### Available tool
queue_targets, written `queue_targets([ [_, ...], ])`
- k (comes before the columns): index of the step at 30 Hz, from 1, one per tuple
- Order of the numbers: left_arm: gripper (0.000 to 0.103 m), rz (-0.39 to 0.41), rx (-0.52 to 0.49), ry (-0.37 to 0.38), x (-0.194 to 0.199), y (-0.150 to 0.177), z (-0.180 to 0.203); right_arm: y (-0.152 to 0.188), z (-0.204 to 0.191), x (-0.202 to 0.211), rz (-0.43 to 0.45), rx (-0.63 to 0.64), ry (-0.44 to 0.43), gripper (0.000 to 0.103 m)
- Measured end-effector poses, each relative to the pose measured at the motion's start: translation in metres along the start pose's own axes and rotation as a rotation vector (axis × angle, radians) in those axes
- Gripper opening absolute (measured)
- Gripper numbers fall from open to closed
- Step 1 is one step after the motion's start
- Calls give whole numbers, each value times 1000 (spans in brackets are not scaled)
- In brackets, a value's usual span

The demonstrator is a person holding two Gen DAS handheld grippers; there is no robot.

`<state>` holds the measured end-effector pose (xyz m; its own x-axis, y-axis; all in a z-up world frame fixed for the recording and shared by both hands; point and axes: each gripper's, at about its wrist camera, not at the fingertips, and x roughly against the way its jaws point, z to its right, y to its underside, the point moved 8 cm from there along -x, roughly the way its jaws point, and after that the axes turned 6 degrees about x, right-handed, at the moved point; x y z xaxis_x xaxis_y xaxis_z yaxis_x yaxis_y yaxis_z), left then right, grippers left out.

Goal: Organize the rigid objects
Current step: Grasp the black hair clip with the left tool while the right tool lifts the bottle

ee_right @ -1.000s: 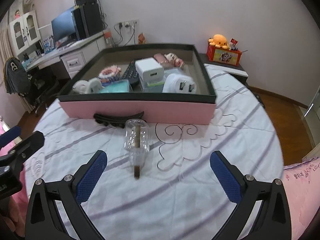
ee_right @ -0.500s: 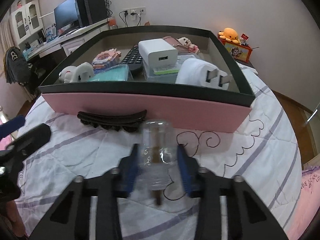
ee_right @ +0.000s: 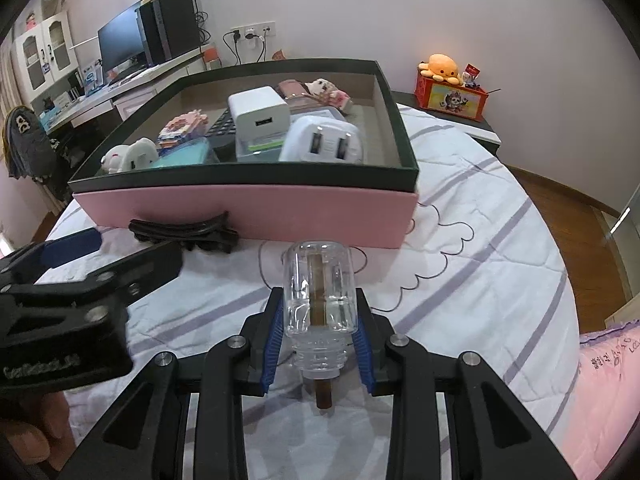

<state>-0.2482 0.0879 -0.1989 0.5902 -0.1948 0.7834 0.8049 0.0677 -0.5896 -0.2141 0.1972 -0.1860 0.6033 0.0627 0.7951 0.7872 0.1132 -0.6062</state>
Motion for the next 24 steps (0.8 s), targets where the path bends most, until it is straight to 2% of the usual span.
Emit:
queue_targets([
  [9,103,-37,44,-40,-31,-4,2,-2,3,-6,8,-9,-25,32],
  [13,102,-11,62,-44,-32,-5,1,-2,3,-7,10,-11,-31,32],
  [16,94,3,75,-39,-28,-4,-3,-1,3,-6,12,-12,-32,32],
  [21,93,4,77,-6,-20,0,-7,-1,0,-2,15,-13,-41,32],
  [22,91,5,77,-2,-18,0,-8,-1,-2,-1,15,-13,-42,32],
  [23,84,-2,72,1,-15,2,-8,0,-3,1,17,-12,-44,32],
  [24,84,0,72,8,-13,3,-8,0,-4,4,20,-12,-46,32],
])
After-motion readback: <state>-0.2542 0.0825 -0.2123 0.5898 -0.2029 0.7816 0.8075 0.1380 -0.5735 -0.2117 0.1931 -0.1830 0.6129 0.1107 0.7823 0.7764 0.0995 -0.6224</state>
